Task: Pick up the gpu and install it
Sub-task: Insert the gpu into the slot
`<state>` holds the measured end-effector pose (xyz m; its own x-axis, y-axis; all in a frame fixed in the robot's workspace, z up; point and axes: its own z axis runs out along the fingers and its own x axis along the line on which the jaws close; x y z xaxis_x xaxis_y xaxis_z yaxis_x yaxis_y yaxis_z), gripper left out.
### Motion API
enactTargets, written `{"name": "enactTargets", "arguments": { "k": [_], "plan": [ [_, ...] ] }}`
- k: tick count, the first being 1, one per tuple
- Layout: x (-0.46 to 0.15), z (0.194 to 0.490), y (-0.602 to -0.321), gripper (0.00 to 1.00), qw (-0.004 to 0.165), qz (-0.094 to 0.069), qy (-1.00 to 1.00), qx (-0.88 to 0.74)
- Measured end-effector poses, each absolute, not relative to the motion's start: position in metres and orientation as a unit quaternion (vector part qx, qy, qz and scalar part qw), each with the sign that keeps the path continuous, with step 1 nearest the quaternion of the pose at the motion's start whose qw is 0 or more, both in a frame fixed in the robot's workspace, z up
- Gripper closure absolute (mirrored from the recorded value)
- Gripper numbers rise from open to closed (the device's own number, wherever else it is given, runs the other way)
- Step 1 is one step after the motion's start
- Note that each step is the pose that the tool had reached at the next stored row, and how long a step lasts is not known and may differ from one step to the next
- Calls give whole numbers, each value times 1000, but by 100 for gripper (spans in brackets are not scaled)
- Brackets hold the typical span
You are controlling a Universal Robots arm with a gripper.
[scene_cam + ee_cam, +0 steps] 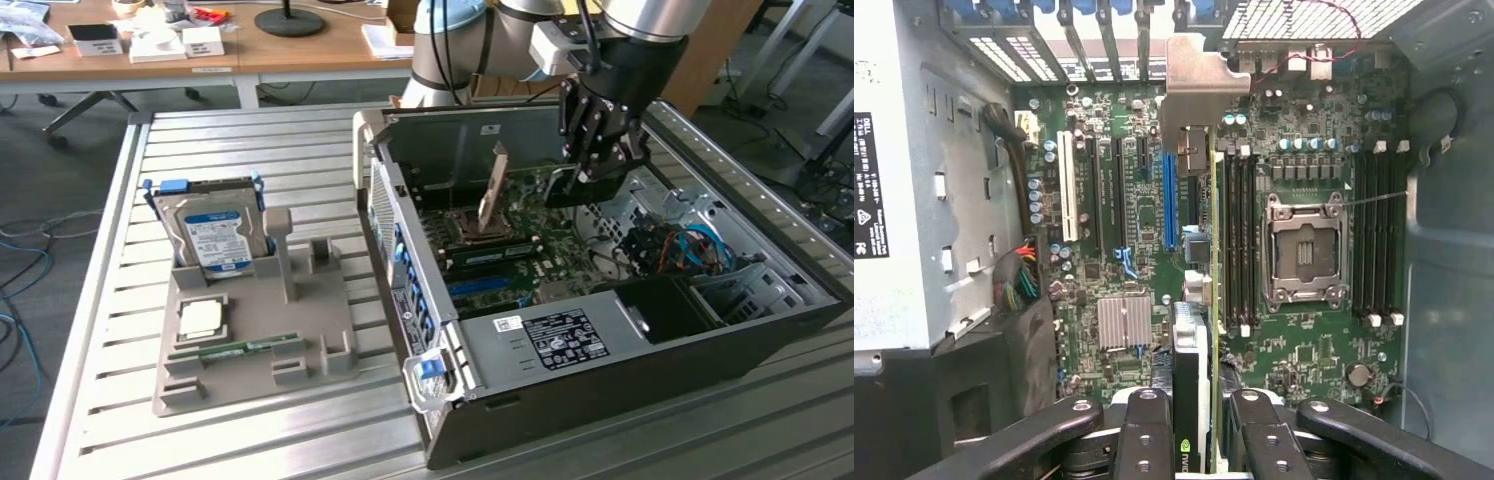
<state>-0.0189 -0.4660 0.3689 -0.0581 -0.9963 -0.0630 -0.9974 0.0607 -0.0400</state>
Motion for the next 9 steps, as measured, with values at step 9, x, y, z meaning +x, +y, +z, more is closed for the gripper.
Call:
{"name": "enactTargets", "arguments": {
  "k": [9],
  "plan": [
    [-19,365,-466,73,37,7,727,-685]
  ]
}}
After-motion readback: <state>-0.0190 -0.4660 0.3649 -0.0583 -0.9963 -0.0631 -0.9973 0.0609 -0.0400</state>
